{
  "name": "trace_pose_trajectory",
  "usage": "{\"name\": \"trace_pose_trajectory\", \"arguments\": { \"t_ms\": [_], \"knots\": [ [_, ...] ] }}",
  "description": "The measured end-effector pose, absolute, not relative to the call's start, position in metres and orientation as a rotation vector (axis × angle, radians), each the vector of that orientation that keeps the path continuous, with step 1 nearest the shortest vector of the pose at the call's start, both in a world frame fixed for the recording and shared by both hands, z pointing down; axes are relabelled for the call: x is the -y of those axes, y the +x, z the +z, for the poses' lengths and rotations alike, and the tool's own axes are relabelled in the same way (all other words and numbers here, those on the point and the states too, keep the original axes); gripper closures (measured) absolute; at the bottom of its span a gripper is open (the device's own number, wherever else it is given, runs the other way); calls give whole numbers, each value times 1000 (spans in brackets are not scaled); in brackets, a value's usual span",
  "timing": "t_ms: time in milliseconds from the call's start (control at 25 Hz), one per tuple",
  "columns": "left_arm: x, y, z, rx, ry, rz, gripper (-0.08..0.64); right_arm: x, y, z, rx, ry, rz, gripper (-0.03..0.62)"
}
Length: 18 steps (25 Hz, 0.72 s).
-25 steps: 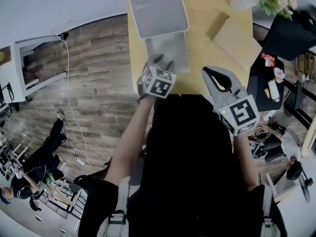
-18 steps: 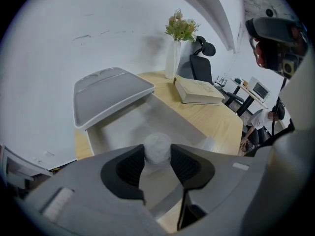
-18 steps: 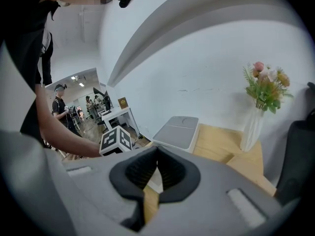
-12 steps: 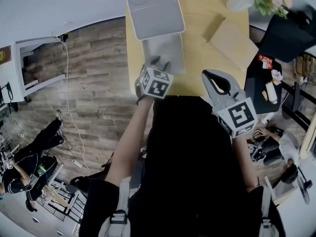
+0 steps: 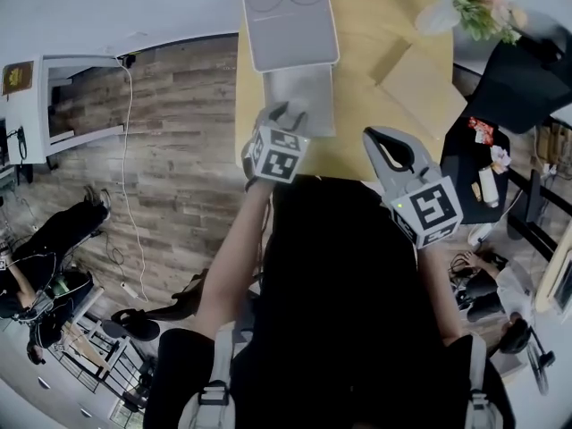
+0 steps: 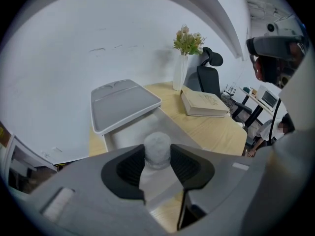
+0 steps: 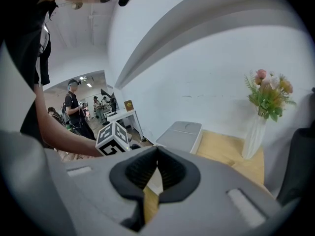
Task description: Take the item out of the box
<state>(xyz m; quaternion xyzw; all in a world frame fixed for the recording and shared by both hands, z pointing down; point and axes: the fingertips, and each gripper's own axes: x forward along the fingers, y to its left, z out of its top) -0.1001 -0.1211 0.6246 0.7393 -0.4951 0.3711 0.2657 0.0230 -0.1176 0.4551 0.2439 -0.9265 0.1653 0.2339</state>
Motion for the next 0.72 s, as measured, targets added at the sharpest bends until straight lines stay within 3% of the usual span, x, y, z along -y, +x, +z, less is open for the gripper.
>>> {"name": "trace_pose_trajectory", "arguments": {
  "t_ms": [720],
  "knots": [
    [140,-109,488,1600,2122,744,390,147,11,401,2791,639,318,589]
  ]
}}
